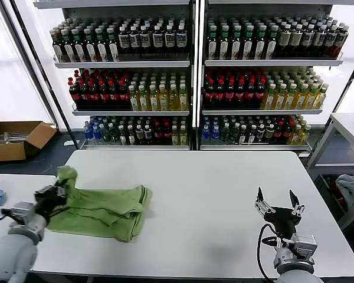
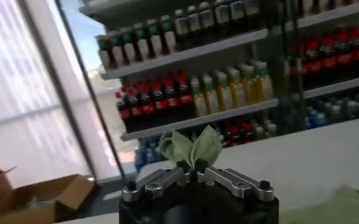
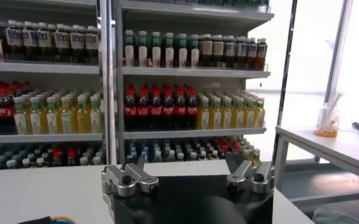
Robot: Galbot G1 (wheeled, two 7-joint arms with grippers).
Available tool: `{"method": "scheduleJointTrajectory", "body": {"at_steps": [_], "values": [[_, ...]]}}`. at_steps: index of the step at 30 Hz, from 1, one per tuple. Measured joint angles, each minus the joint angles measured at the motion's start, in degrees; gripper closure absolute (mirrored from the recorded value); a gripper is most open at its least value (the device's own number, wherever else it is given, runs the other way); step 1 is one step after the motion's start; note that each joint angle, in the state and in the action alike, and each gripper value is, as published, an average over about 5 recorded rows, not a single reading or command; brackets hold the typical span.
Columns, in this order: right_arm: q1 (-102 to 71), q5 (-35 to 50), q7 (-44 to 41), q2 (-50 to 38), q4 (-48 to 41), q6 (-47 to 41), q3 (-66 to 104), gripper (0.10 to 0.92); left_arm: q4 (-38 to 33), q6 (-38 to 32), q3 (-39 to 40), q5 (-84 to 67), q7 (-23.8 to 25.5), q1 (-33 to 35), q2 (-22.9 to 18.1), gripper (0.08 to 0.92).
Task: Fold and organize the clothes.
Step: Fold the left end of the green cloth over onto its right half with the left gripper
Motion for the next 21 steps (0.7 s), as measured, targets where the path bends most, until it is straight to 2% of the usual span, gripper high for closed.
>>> {"method": "scheduleJointTrajectory", "body": {"at_steps": [12, 21], "values": [[-3.7, -2.2, -0.5, 2.5, 1.2, 1.5, 0.5, 0.203, -1.8, 2.3, 14.8, 3.9, -0.5, -3.7, -6.2, 0.895], [-5.5, -2.8, -0.7, 3.1, 2.3, 1.7, 0.2, 0.203, 2.7, 1.7, 21.0, 7.5, 1.2, -6.5, -10.0, 0.878]]}}
